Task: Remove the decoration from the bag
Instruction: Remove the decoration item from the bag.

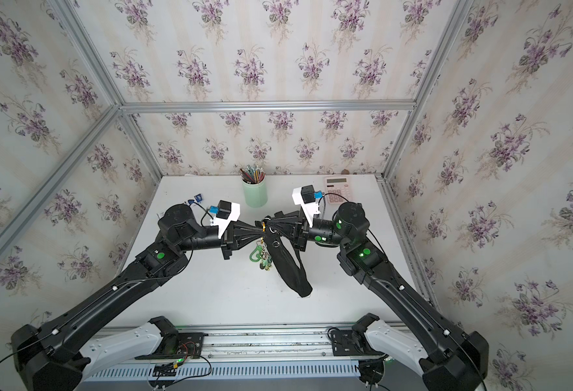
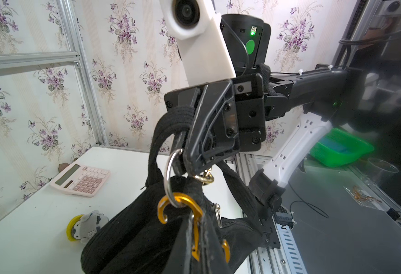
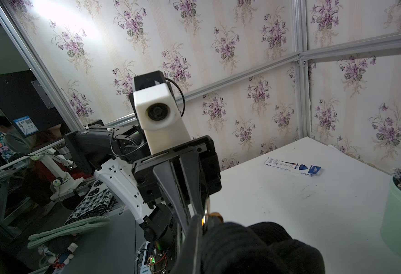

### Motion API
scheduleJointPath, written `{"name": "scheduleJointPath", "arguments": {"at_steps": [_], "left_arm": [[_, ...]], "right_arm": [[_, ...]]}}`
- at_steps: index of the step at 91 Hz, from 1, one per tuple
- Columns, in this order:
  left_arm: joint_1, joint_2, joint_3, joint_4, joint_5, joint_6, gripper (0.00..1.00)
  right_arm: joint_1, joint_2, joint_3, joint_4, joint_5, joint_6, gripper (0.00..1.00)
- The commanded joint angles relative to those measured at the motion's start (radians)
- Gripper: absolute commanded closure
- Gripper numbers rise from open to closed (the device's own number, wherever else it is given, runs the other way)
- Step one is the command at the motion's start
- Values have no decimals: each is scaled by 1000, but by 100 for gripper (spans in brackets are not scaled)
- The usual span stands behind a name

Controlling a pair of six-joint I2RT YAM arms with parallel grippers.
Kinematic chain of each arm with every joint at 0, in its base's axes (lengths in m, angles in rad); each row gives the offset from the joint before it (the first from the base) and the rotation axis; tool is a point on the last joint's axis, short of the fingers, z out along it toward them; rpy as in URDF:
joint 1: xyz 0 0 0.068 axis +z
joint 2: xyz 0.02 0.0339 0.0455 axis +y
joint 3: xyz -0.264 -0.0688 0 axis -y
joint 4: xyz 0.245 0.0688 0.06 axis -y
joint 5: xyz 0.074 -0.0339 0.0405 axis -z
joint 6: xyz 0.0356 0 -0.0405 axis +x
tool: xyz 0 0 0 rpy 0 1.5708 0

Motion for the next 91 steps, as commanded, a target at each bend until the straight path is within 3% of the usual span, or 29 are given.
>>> {"name": "scheduleJointPath", "arguments": {"at_steps": [1, 27, 66, 82, 91], "left_arm": [[2, -4, 13, -10, 17, 20, 98], [2, 10, 66, -65, 55, 54, 99], [2, 42, 148, -123, 120, 77, 100], [5, 36, 134, -133, 75, 87, 100], [16, 26, 100, -132, 23, 83, 100]], "right_arm": [[0, -10, 0, 17, 42, -16, 100], [0, 0, 4, -33, 92, -20, 100], [0, 53, 16, -61, 42, 1, 100], [0, 54, 16, -74, 66, -8, 100], [-1, 51, 25, -126, 164, -40, 100]]}}
